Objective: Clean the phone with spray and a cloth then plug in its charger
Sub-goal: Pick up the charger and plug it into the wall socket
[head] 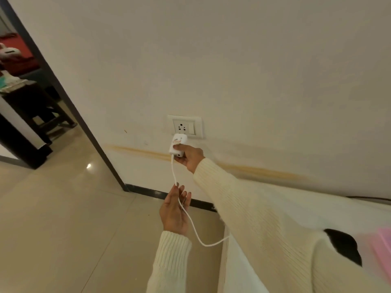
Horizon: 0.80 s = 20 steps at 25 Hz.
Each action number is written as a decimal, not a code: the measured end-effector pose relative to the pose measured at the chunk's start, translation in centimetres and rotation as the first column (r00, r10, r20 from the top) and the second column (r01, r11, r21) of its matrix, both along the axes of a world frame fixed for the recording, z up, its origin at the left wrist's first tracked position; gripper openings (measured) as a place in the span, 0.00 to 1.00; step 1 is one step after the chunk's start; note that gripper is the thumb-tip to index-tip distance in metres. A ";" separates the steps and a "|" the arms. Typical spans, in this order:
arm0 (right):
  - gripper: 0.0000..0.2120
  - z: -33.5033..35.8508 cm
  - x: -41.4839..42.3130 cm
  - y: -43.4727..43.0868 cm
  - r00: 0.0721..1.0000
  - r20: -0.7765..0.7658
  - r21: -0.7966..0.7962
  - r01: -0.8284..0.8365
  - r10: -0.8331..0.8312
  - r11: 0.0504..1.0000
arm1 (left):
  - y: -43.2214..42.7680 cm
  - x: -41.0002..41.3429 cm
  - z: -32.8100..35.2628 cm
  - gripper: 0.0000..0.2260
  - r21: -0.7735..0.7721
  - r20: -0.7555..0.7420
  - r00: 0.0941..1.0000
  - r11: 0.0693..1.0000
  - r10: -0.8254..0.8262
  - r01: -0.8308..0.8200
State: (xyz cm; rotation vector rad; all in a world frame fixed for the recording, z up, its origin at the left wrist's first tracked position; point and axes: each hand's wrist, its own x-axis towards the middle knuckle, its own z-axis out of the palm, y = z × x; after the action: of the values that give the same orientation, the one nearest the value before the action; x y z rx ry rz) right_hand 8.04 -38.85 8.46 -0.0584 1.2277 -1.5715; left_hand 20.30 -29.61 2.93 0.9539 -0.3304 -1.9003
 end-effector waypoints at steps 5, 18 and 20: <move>0.25 -1.7 -0.1 -1.8 0.999 0.007 -0.017 0.042 -0.042 0.999 | -1.4 -0.6 -1.8 0.12 0.028 -0.057 0.998 0.999 0.024 -0.023; 0.21 -1.4 -0.2 -2.7 0.999 0.005 -0.051 0.053 -0.053 0.997 | -1.9 -0.8 -1.5 0.11 0.015 -0.100 0.995 1.000 0.012 -0.011; 0.22 -1.4 -0.3 -2.5 0.998 0.007 -0.044 0.058 -0.058 0.997 | -1.8 -0.7 -1.3 0.10 0.010 -0.097 0.995 1.000 0.009 -0.008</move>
State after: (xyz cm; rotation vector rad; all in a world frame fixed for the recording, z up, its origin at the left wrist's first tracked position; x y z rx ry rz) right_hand 7.70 -41.35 7.05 -0.0470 1.1996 -1.6480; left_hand 19.59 -31.45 1.60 0.8650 -0.2598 -1.9349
